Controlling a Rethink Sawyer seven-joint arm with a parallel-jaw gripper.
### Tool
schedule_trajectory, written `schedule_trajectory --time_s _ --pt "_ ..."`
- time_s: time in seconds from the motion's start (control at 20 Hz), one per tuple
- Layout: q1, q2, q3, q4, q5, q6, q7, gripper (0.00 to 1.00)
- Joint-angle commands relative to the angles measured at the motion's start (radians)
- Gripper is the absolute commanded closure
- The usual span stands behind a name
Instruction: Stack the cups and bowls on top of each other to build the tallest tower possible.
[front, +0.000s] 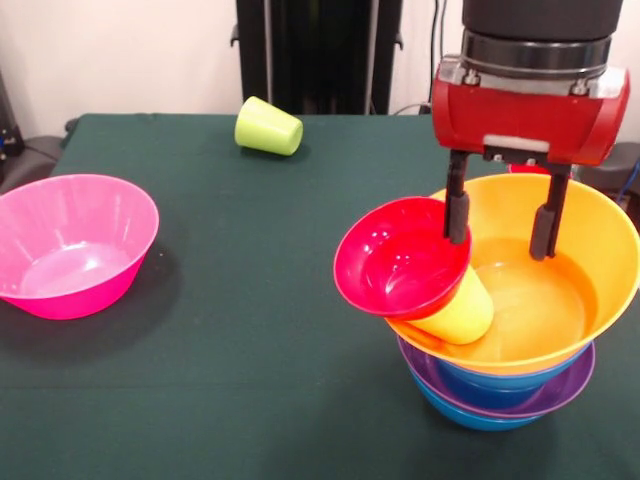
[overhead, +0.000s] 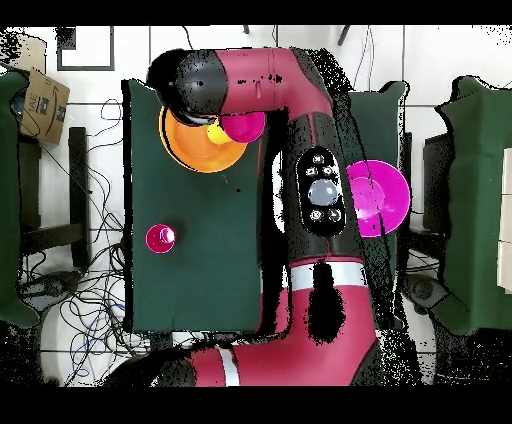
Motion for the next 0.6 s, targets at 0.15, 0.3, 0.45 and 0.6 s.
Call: schedule_trajectory --time_s 0.15,0.3,0.45,0.6 --pt "0.030 -0.004 -0.020 0.085 0.018 0.093 0.033 0.00" --pt "0.027 -0.014 -0.021 0.085 0.027 0.113 0.022 0.00" --pt "0.023 -0.032 -0.023 0.092 0.037 0.131 0.008 0.00" --pt "0.020 -0.070 -0.032 0.114 0.046 0.155 -0.005 0.00"
